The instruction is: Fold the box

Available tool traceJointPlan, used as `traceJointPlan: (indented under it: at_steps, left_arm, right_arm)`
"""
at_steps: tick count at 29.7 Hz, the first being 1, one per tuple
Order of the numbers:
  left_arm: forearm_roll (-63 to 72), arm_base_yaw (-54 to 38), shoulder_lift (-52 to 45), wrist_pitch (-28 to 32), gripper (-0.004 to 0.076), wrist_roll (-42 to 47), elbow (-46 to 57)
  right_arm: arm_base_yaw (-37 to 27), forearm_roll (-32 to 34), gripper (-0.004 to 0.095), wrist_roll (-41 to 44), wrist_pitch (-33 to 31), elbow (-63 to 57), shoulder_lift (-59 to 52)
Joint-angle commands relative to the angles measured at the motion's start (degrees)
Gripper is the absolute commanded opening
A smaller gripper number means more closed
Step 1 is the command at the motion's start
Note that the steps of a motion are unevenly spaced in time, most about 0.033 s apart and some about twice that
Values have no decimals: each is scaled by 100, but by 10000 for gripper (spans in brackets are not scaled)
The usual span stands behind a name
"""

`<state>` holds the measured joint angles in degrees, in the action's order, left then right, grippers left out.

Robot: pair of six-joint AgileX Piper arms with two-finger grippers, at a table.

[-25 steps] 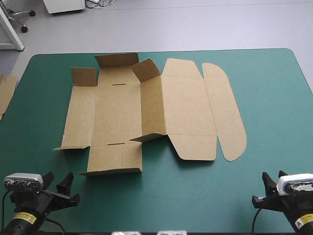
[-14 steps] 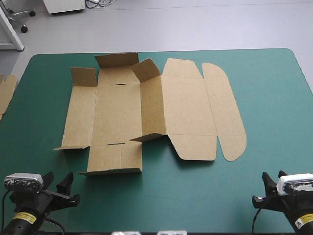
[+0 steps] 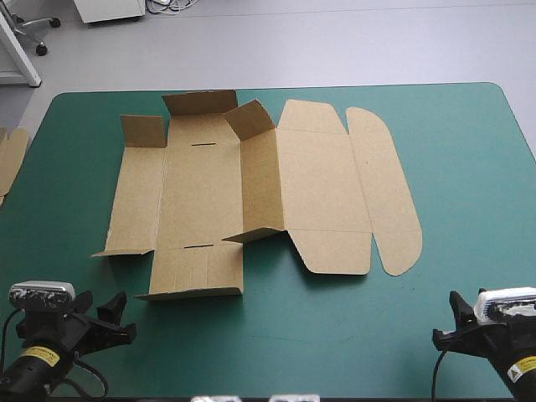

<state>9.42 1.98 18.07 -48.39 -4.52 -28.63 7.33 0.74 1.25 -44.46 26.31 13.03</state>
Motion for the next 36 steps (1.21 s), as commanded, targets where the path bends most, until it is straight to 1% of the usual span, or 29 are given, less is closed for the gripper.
traceJointPlan:
  at_steps: [1,7,13,16,20,25,27,30,34,36]
  left_arm:
    - [292,8,566,321,414,15,-521]
    - [531,8,1510,329,414,15,-1286]
    - [508,8,2602,315,414,34,-2016]
    - [360,8,3152,267,414,37,-2530]
    - [50,8,3986,-91,414,49,-3335]
    - [-260,-79,4730,-266,414,-47,-4064]
    - [-363,-364,4919,-344,414,-47,-4148]
    - [-245,-1136,5209,-460,414,-108,-4111]
    - [814,-2369,5526,-399,414,-535,-4019]
    - [1514,-2828,5702,-398,414,-926,-3998]
  right_arm:
    - [-29,-15,435,-52,371,502,531]
    - [-29,-27,435,-125,506,1122,1287]
    - [-29,-74,435,-156,990,1349,1806]
    - [-29,-152,435,-156,891,1528,2152]
    - [-29,-221,435,-309,681,1746,2638]
    - [-29,-221,435,-309,692,1945,3037]
    - [-29,-199,435,-309,650,1982,3102]
    - [-29,-202,435,-309,620,1994,3103]
    - [-29,-491,435,-375,490,1994,3103]
    - [-29,-599,435,-424,469,1994,3103]
